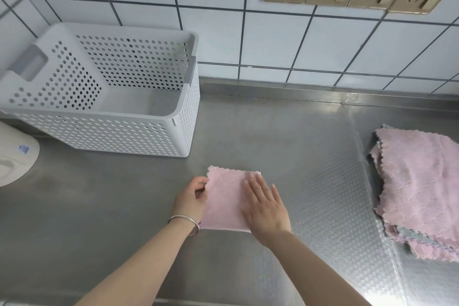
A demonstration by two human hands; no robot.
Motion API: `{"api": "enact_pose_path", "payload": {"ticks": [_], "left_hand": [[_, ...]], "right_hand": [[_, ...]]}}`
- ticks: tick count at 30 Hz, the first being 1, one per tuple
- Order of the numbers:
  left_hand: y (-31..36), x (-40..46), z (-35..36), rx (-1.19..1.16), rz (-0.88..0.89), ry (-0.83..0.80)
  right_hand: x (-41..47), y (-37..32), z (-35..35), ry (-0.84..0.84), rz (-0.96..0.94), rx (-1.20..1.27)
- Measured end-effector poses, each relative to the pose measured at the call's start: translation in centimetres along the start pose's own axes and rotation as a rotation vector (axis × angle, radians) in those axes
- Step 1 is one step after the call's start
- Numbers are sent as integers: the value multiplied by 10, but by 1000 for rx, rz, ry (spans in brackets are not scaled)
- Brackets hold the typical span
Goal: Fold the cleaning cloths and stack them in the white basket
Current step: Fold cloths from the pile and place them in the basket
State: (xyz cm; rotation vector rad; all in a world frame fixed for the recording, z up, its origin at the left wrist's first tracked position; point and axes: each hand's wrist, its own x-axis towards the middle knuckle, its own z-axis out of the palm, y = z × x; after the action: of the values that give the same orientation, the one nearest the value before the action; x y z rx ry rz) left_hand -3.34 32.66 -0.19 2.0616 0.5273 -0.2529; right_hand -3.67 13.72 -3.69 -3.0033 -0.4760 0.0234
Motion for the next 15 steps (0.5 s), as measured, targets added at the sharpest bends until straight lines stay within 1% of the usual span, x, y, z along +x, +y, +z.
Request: {"api": "enact_pose_path", "payload": {"ticks": [2, 7, 12, 15], "left_hand": [[-2, 1, -1, 45, 13, -48], [-13, 3, -6, 51, 63, -159], [-19, 6, -5, 67, 112, -180], [-22, 5, -3, 90, 145, -162]], "right_hand": [[-1, 1, 5, -20, 21, 8], [-2, 8, 6, -38, 5, -16], [-2, 8, 4, -55, 2, -1], [-3, 5, 4, -61, 13, -4]]}}
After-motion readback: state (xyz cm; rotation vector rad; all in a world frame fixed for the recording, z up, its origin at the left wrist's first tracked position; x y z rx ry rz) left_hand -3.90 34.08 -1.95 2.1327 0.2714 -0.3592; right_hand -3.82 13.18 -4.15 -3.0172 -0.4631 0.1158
